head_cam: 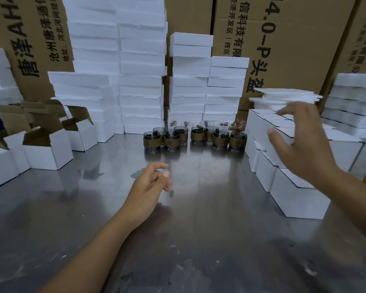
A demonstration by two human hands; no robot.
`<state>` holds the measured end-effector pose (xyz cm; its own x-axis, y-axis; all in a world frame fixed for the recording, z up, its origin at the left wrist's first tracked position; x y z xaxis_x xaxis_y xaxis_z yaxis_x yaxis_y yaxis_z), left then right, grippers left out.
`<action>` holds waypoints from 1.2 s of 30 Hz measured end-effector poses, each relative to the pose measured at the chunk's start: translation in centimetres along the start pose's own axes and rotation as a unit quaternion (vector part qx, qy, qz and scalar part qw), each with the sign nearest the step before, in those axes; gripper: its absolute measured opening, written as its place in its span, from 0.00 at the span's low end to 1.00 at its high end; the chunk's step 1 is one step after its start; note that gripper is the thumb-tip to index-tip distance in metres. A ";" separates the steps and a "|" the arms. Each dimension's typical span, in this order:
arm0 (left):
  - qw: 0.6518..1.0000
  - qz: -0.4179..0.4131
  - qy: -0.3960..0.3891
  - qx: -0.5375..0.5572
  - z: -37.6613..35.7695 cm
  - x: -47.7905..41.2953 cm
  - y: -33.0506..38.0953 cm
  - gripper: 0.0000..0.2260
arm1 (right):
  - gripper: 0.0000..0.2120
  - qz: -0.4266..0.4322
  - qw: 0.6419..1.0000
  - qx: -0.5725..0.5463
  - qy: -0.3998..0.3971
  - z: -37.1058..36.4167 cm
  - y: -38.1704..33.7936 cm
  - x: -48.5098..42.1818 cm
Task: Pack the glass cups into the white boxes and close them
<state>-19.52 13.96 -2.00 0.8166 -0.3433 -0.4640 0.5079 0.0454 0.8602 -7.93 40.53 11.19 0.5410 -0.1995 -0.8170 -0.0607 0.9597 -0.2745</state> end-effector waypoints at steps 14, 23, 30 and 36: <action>0.995 -0.011 0.051 -0.083 1.3 -0.3 -0.7 0.10 | 0.05 -0.173 0.923 -0.266 -0.219 -15.4 -4.4 7.8; 0.936 0.085 0.288 -0.182 13.2 -4.1 -3.9 0.07 | 0.10 -0.108 0.958 -0.195 -0.179 -15.4 -3.9 7.8; 0.853 0.197 0.371 -0.308 24.2 -4.4 -6.2 0.24 | 0.13 -0.065 0.970 -0.150 -0.178 -15.6 -4.5 7.4; 0.841 0.227 0.275 -0.408 26.6 -5.5 -7.8 0.21 | 0.16 -0.074 0.971 -0.153 -0.167 -16.1 -4.2 7.3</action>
<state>-35.29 -9.49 -0.55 0.8662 0.3592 -0.3474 -0.0547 0.7592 0.6486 -17.23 31.90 -1.74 0.8011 -0.2058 -0.5620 -0.1808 0.8119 -0.5551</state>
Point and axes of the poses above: each hand's wrist, its own x-axis away from the middle knuckle, its own z-axis out of the back of the hand, y = z × x, the point moved 6 cm from there along -x, towards the middle knuckle, and after that the axes turned 3 degrees about -z, right-handed, at the moved point
